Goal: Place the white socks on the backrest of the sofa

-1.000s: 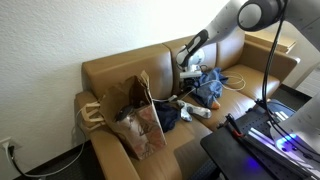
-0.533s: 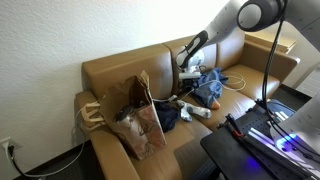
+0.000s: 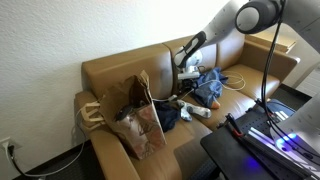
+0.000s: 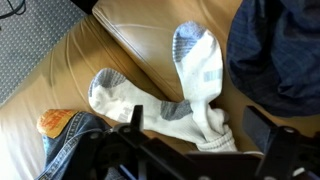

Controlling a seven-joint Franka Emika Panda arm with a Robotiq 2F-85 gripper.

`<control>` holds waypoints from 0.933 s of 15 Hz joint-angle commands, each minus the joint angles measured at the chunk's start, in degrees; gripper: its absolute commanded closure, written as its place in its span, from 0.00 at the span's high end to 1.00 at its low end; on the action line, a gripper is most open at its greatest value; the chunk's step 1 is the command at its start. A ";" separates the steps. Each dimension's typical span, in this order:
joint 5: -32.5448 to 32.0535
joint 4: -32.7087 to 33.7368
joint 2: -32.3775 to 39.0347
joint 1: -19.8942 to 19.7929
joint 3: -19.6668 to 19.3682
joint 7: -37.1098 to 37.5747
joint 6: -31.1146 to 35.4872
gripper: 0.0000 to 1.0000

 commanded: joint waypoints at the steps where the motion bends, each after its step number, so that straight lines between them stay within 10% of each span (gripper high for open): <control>1: -0.12 0.37 0.22 0.16 0.09 0.18 -0.19 1.00; 4: -0.04 7.05 -0.97 1.01 -0.40 4.45 -11.22 1.00; 13: -0.60 29.82 25.26 1.31 -1.55 21.34 -3.38 1.00; 14: -1.14 17.24 19.10 1.41 -1.41 22.00 2.38 1.00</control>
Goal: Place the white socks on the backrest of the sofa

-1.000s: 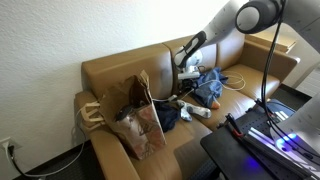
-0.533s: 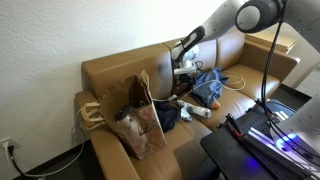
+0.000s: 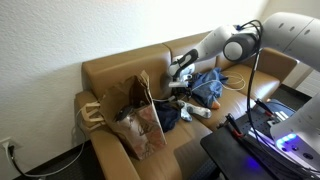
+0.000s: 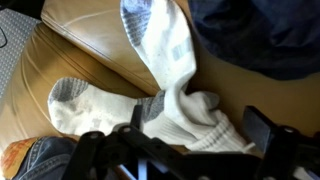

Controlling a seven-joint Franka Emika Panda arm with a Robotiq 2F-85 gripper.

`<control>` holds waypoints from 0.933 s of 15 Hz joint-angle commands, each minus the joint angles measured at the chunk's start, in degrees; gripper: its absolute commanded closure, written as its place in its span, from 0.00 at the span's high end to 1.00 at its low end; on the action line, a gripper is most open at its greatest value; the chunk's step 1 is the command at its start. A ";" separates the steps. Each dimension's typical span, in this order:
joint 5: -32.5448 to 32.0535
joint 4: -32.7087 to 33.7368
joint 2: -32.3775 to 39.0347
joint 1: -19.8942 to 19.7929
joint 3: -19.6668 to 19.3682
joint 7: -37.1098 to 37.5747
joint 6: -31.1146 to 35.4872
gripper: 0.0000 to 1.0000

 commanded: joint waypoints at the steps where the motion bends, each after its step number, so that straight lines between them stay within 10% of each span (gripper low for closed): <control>1: -1.57 -6.77 1.94 0.02 -0.99 4.21 9.32 1.00; 6: -1.77 -13.10 2.92 -0.50 -1.40 5.15 21.30 1.00; 7: -1.72 -13.79 2.86 -0.42 -1.51 5.15 22.39 0.75; 14: -0.76 -14.55 2.40 -0.98 -1.53 6.90 23.91 0.32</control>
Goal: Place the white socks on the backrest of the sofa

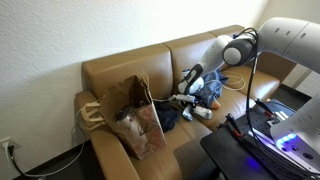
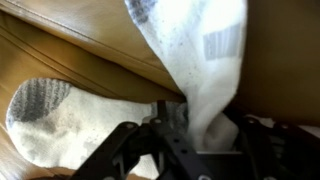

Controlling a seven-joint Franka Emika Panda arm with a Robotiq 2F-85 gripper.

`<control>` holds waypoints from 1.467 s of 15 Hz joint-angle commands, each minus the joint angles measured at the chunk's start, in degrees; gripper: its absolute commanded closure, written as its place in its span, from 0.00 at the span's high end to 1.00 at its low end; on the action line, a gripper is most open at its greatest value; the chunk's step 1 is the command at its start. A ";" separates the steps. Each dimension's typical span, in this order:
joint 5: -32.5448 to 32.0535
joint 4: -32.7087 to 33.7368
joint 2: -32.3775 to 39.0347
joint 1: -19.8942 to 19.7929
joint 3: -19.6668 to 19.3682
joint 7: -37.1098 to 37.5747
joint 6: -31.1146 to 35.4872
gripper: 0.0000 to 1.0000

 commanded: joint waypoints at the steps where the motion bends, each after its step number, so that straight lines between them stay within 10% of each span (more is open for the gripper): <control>1: 0.57 -0.45 -0.03 -1.78 0.28 0.28 -0.61 0.24; 6: 2.18 0.09 -0.85 -10.01 4.08 -10.08 -3.65 0.01; 9: 2.81 1.03 -1.28 -11.60 4.71 -15.71 -3.10 0.04; 19: 7.16 -27.57 -31.34 -10.46 9.37 -25.99 22.52 0.04; 20: 7.39 -18.62 -24.13 -9.17 7.69 -24.66 19.05 0.16; 22: 8.06 -22.59 -28.25 -8.92 7.87 -25.36 20.03 0.16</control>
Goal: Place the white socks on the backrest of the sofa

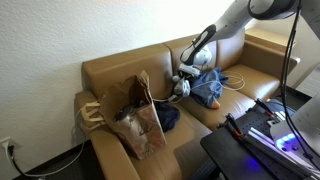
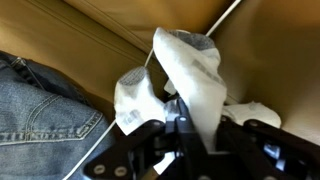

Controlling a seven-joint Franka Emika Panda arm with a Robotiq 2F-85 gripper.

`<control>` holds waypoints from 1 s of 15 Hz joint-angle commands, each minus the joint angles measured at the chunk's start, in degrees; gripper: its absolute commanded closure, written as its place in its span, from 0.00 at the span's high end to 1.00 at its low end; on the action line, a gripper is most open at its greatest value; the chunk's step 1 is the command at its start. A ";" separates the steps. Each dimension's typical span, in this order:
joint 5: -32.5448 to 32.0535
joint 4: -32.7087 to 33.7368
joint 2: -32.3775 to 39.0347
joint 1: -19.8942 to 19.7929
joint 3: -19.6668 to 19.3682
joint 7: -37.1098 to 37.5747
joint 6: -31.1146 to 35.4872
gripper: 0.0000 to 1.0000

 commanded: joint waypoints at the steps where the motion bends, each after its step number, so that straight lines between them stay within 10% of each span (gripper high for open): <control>1: 2.52 -0.62 -0.90 1.19 -1.02 -1.70 -0.32 0.16; 10: 10.36 -13.52 -15.07 -2.01 11.37 -8.30 22.78 0.04; 14: 9.30 -19.48 -22.58 -8.68 24.89 -5.09 35.88 0.04; 15: 9.86 -14.12 -17.71 -3.84 18.60 -5.48 31.81 0.16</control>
